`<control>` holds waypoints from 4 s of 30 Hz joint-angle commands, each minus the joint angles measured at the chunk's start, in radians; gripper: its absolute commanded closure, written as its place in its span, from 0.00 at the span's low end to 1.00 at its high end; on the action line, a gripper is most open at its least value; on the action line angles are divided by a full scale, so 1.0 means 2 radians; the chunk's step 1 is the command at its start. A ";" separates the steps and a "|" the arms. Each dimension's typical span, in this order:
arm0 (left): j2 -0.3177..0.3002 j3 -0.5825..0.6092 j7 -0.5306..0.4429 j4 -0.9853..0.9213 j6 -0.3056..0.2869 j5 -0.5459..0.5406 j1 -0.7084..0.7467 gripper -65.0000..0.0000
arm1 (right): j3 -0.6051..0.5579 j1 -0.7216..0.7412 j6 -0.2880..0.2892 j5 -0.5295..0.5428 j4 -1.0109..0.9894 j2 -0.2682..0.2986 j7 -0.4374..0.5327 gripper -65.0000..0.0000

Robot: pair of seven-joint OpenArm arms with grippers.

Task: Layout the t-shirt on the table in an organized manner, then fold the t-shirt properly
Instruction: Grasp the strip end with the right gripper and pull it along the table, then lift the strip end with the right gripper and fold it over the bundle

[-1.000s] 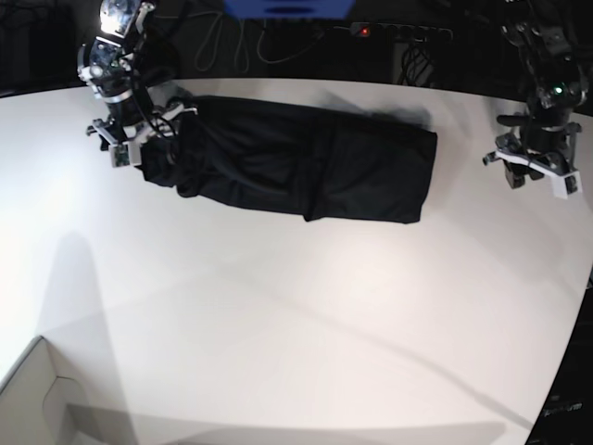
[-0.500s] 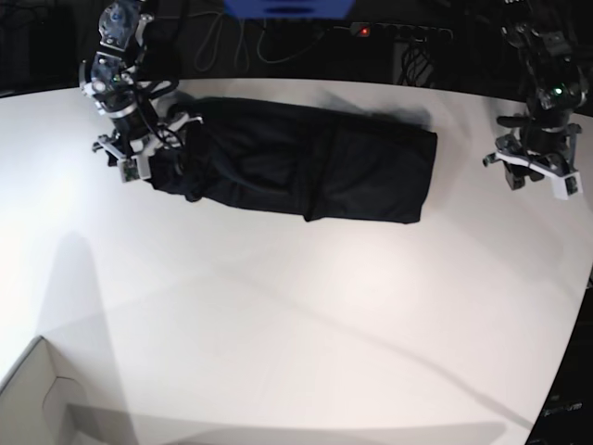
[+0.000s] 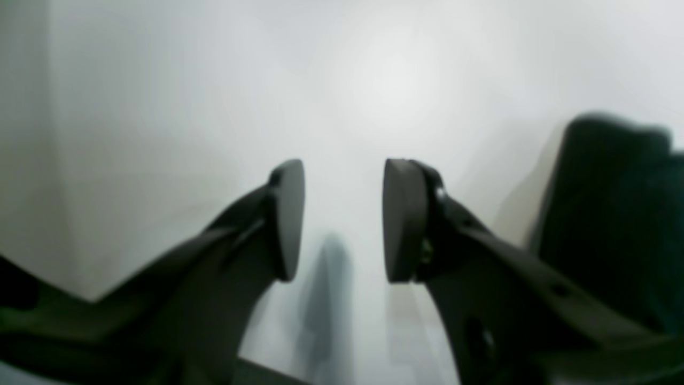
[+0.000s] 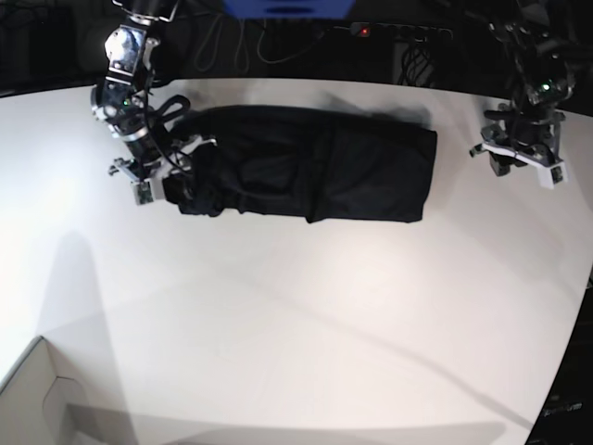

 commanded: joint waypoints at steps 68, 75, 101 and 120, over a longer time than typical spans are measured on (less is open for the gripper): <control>0.011 0.015 -0.012 0.011 0.001 -0.002 -0.001 0.63 | 0.037 0.111 0.003 0.091 -0.077 0.065 -0.091 0.33; 0.012 0.015 -0.012 0.011 0.001 -0.002 -0.002 0.63 | 0.037 0.107 0.003 0.091 -0.088 0.065 -0.091 0.33; 0.009 0.007 -0.009 0.050 0.001 -0.002 0.028 0.63 | -0.027 0.057 0.003 0.091 0.097 0.035 -0.091 1.00; 0.036 -0.025 -0.012 0.087 0.001 -0.002 0.106 0.63 | -0.261 -0.002 0.003 0.089 0.230 0.035 -0.091 1.00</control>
